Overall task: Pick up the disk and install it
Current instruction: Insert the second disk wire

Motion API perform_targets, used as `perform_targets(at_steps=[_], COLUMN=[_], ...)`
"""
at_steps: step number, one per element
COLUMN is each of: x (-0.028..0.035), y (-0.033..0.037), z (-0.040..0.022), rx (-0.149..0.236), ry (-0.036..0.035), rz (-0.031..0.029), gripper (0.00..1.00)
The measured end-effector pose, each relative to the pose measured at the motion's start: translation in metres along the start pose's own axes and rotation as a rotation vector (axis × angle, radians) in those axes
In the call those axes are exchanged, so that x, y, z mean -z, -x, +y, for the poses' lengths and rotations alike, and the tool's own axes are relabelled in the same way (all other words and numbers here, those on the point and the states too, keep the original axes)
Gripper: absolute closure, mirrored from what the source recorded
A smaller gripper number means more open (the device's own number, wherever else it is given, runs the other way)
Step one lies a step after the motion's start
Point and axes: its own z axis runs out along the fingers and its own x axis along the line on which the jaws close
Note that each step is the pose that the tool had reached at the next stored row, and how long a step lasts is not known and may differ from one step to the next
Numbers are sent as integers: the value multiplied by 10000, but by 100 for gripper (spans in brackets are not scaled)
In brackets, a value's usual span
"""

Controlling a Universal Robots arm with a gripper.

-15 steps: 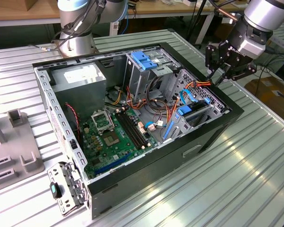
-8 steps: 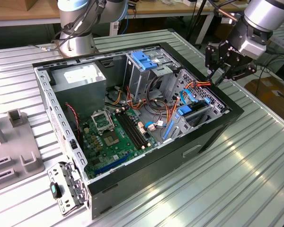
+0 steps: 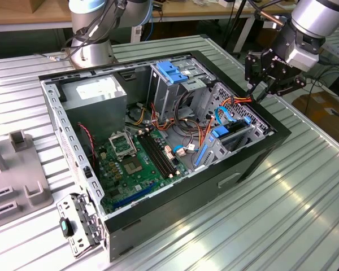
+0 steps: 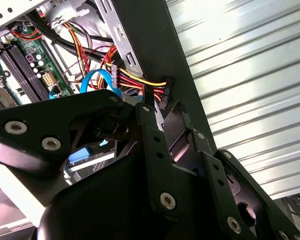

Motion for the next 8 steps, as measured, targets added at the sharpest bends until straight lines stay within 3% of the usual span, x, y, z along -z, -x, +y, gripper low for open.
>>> perform_targets(at_steps=[8], x=[-2], y=[-2], z=[-3], rx=[14], ry=[0], rz=[-3], gripper=[64])
